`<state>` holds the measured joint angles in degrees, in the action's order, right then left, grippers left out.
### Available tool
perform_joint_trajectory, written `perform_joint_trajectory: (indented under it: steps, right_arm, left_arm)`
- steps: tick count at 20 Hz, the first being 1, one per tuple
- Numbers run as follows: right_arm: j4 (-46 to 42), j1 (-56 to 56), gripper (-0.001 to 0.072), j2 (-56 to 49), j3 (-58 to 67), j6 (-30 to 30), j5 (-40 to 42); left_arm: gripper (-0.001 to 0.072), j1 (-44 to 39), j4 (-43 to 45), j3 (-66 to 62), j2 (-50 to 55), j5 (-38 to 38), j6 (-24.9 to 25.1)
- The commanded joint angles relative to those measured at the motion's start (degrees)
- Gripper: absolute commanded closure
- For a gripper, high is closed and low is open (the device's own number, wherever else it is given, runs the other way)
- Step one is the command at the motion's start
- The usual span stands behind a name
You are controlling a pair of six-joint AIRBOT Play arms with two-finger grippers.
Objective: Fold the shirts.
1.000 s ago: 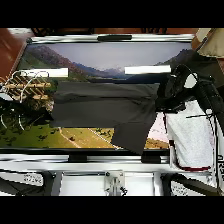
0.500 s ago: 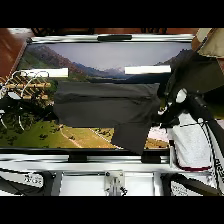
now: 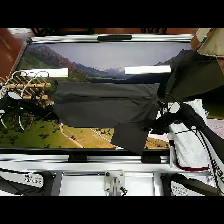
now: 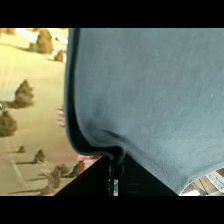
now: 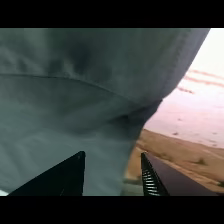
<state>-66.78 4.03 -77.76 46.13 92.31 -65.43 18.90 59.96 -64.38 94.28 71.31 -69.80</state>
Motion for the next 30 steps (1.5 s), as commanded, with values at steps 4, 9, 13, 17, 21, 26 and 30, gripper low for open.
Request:
perform_joint_trajectory:
  steps: [4,9,13,17,21,26,30]
  right_arm:
    - [5.4,0.11,0.0572,-1.77,-0.7,-3.63,2.73]
    - [5.92,-0.57,0.0634,-1.11,8.02,-13.53,1.14]
    - [-2.36,-1.79,0.0635,-1.38,21.7,-12.98,5.84]
    - [-5.79,-2.14,0.0635,-8.24,31.41,-10.49,11.37]
    - [-7.21,-2.19,0.0636,-18.97,43.41,-8.11,14.97]
    - [-7.28,-2.14,0.0635,-29.14,51.3,-5.9,14.73]
    - [-6.01,-2.27,0.0119,-31.04,51.32,-8.35,13.11]
  left_arm:
    - [0.067,0.02,-0.22,-0.07,-0.04,-0.9,0.37]
    - [0.067,0.02,-0.98,-3.54,-0.04,0.04,1.95]
    - [0.0671,-0.07,-6.03,-14.01,0.04,-0.79,4.83]
    - [0.0671,-2.67,-6.08,-24.41,3.8,-7.39,-0.7]
    - [0.067,-5.57,-6.03,-35.52,12.24,-8.76,-5.01]
    - [0.067,-6.32,-6.03,-40.06,19.52,-10.47,-7.02]
    - [0.011,-7.5,-6.05,-40.06,21.46,-10.6,-6.97]
